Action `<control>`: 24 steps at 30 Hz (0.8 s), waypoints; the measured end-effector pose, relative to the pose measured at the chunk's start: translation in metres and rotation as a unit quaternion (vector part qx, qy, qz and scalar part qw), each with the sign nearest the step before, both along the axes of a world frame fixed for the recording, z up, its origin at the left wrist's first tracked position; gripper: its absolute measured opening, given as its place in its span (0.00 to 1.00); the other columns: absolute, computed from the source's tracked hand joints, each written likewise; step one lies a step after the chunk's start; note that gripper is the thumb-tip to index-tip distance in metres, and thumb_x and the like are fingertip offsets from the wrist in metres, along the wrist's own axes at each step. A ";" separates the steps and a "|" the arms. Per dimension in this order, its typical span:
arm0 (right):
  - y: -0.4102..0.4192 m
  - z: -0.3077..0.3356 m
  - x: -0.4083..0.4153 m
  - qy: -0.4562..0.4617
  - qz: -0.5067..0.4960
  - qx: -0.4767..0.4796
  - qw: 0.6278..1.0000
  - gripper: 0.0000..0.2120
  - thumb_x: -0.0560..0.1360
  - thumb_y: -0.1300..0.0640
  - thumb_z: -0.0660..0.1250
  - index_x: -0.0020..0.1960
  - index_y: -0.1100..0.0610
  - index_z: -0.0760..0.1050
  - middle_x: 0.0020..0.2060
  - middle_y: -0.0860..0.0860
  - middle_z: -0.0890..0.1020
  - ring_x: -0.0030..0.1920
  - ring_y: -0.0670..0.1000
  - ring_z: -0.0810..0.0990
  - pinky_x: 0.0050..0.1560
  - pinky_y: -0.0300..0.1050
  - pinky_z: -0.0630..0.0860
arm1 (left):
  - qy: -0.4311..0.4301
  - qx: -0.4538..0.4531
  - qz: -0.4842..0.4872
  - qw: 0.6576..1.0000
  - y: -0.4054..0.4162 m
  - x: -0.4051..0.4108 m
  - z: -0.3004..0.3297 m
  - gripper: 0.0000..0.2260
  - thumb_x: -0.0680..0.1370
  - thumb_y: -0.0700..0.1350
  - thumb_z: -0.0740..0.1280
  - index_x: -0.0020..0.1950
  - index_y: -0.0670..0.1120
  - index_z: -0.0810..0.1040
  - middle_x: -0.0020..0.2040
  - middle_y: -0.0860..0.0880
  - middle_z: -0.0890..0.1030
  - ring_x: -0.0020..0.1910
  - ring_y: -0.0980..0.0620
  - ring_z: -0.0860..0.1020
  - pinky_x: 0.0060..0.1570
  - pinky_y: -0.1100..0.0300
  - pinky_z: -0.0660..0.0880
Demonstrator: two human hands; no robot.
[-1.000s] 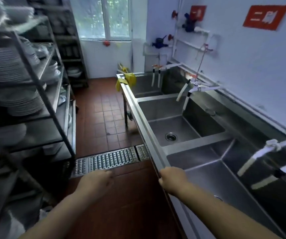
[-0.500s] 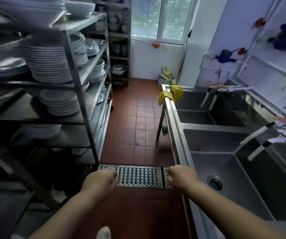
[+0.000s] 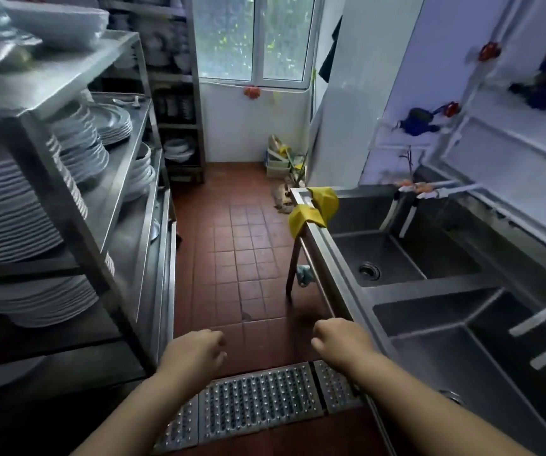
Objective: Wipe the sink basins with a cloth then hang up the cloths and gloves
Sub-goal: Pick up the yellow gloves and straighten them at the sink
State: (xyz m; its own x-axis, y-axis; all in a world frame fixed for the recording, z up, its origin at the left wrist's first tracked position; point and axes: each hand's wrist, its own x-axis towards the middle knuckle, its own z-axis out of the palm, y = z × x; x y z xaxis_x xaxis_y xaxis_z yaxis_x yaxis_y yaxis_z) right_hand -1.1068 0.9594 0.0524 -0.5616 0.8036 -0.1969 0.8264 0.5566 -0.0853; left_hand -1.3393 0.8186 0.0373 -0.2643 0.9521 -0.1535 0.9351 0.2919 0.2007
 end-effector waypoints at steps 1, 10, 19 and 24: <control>0.012 -0.001 -0.004 0.003 -0.011 -0.007 1.000 0.13 0.76 0.48 0.58 0.53 0.52 0.76 0.51 0.51 0.81 0.52 0.55 0.78 0.47 0.47 0.75 | 0.000 -0.008 -0.008 1.000 0.016 -0.007 -0.001 0.15 0.78 0.55 0.60 0.62 0.55 0.73 0.61 0.55 0.77 0.60 0.51 0.75 0.52 0.58 0.71; 0.169 -0.025 -0.030 0.026 -0.090 -0.038 0.995 0.11 0.76 0.48 0.60 0.53 0.48 0.78 0.52 0.48 0.81 0.53 0.52 0.79 0.48 0.44 0.75 | 0.012 -0.042 -0.058 0.997 0.171 -0.062 -0.021 0.14 0.77 0.56 0.59 0.61 0.54 0.74 0.60 0.54 0.77 0.60 0.51 0.75 0.54 0.58 0.72; 0.340 -0.029 -0.049 0.040 -0.142 -0.043 0.988 0.11 0.77 0.49 0.59 0.53 0.49 0.78 0.52 0.48 0.81 0.52 0.52 0.78 0.46 0.44 0.74 | 0.016 -0.022 -0.070 0.997 0.358 -0.103 -0.011 0.13 0.77 0.55 0.59 0.59 0.54 0.74 0.58 0.54 0.78 0.59 0.51 0.75 0.51 0.59 0.72; 0.399 -0.031 -0.046 0.058 -0.178 -0.051 0.981 0.11 0.77 0.50 0.58 0.53 0.48 0.78 0.51 0.46 0.82 0.51 0.50 0.79 0.44 0.43 0.74 | 0.007 -0.040 -0.096 0.995 0.435 -0.109 -0.018 0.15 0.76 0.54 0.60 0.62 0.56 0.74 0.61 0.55 0.77 0.60 0.53 0.75 0.53 0.60 0.71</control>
